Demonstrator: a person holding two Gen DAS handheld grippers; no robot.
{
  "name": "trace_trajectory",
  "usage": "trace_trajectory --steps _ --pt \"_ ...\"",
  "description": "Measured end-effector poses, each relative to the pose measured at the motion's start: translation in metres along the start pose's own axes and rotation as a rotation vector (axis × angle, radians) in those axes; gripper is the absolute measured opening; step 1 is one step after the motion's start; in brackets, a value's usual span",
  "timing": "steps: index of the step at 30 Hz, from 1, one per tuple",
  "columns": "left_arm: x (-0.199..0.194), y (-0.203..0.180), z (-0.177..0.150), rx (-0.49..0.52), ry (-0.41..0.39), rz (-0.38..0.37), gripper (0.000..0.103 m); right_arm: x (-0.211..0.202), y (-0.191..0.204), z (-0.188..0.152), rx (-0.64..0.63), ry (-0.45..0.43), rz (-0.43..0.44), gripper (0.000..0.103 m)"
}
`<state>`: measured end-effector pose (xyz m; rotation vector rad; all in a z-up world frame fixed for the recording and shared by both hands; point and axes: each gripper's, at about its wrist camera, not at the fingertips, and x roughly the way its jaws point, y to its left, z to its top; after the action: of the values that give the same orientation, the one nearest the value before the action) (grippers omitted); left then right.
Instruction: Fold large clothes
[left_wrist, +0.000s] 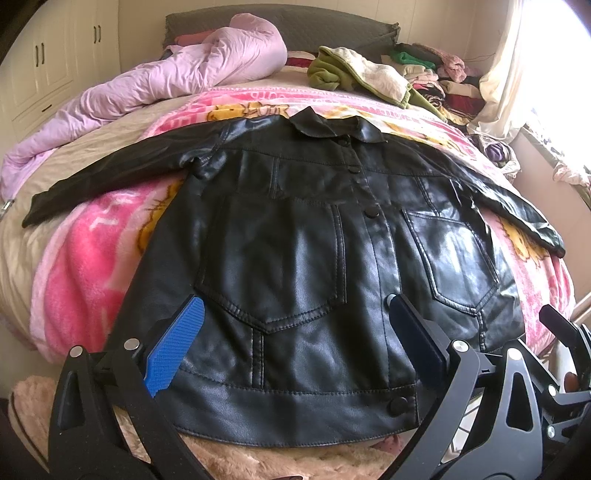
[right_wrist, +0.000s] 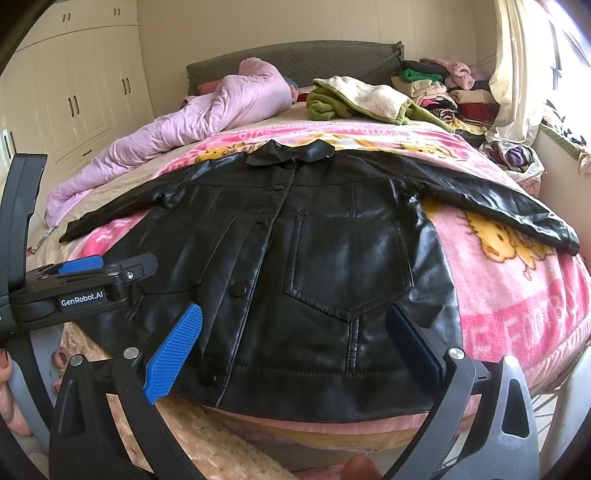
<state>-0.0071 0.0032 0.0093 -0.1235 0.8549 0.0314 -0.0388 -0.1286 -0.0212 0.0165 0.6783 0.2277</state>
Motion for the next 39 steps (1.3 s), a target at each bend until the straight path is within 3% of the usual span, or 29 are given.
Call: trace_trajectory --steps 11,39 --pt "0.003 0.002 0.021 -0.006 0.005 0.017 0.094 0.006 -0.005 0.016 0.006 -0.014 0.005 0.099" --pt "0.063 -0.018 0.119 0.039 0.021 0.023 0.094 0.051 -0.034 0.12 0.081 -0.093 -0.006 0.099"
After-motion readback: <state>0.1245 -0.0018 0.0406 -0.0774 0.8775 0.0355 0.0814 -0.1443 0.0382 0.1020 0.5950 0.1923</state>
